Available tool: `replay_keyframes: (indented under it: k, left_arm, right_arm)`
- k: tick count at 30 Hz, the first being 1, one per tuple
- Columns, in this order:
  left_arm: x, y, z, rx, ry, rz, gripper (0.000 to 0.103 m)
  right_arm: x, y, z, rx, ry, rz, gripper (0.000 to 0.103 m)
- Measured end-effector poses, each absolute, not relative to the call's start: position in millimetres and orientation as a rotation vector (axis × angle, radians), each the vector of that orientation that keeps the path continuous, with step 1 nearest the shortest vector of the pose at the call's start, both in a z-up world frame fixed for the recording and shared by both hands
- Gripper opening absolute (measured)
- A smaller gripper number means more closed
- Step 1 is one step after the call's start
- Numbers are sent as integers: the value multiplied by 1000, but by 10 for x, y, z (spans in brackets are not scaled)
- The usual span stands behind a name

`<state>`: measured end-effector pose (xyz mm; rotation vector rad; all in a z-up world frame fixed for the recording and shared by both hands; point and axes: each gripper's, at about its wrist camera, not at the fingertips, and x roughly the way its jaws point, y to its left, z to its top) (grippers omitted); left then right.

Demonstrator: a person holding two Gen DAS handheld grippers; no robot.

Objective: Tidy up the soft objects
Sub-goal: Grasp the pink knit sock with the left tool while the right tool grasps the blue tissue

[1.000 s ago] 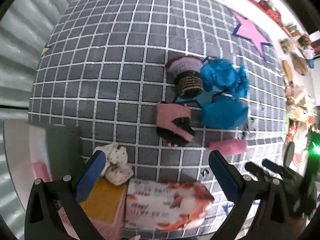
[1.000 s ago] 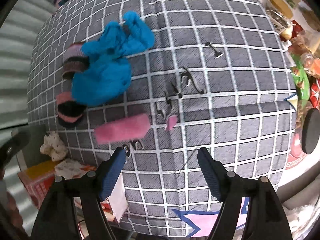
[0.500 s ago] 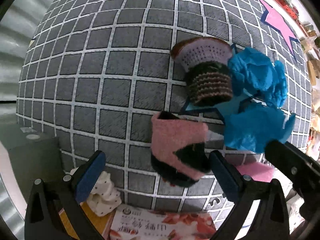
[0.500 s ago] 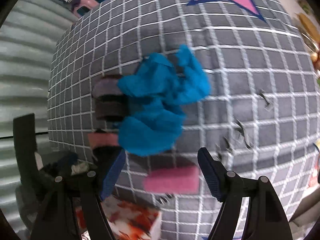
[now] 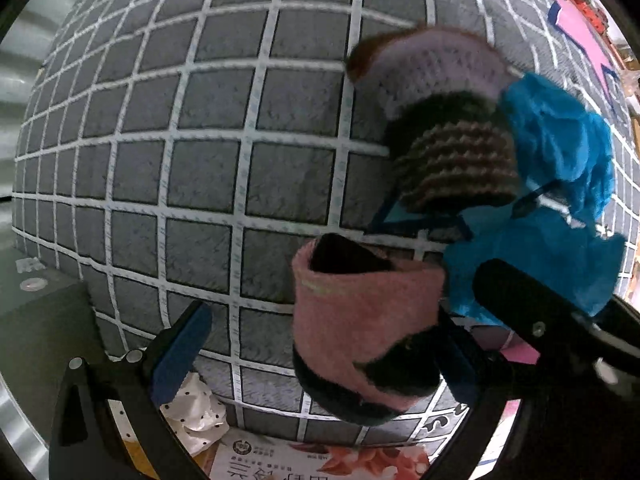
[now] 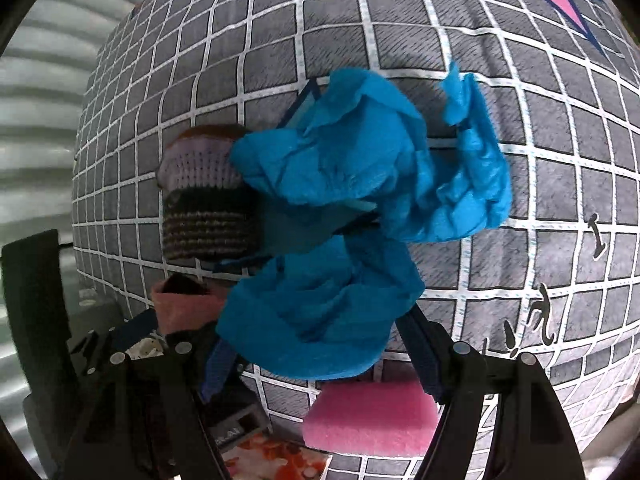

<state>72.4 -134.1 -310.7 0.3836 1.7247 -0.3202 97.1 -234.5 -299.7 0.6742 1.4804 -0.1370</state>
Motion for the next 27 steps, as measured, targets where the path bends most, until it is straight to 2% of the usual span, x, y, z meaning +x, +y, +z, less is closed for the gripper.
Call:
replay_keyframes:
  k: [2,3,5,6,8,9,15,17,20,22,27]
  left_arm:
    - [671,-1351,-3168,371,1730,-324,103]
    - [656,-1346,-3182,363,1736,-324,103]
    - [590,-1327,-3200,368,1740,-327,103]
    - [574,-1330,-3207,367,1744,-327,103]
    - [584,-1334,-3208,368,1749,-325,103]
    - [628,-1335,-3215,368,1752,-325,103]
    - [990,-1454,-3233,383,1792,-326,102]
    - [1052,-1508,-3208,381,1776,-333,95]
    - [1056,-1578,-3088,409,1728,-380,70]
    - [1066,-1616,-3023,408,1720,-416,43]
    - [1159,-1656,-2871,392,1706,-445,38]
  right_arm:
    - [991,-2318,-3015,674,1487,-132,69]
    - [1001,-2307,-3024,679,1486,-126,62]
    - [1025,-2306,-3028,688,1483,-125,60]
    - [1028,-2306,-3033,691,1482,-122,53]
    - [1058,-2293,-3049,690,1486,-116,51]
    - [1051,-2306,-3043,693,1484,-114,46]
    - [956,-2383,-2914,675,1460,-108,46]
    - [933,-2385,-2864,672,1450,-105,46]
    - [900,-2431,-2786,686,1432,-113,46]
    - [893,-2456,-2745,689,1425,-117,46]
    - [857,-2521,-2638,694,1412,-123,46]
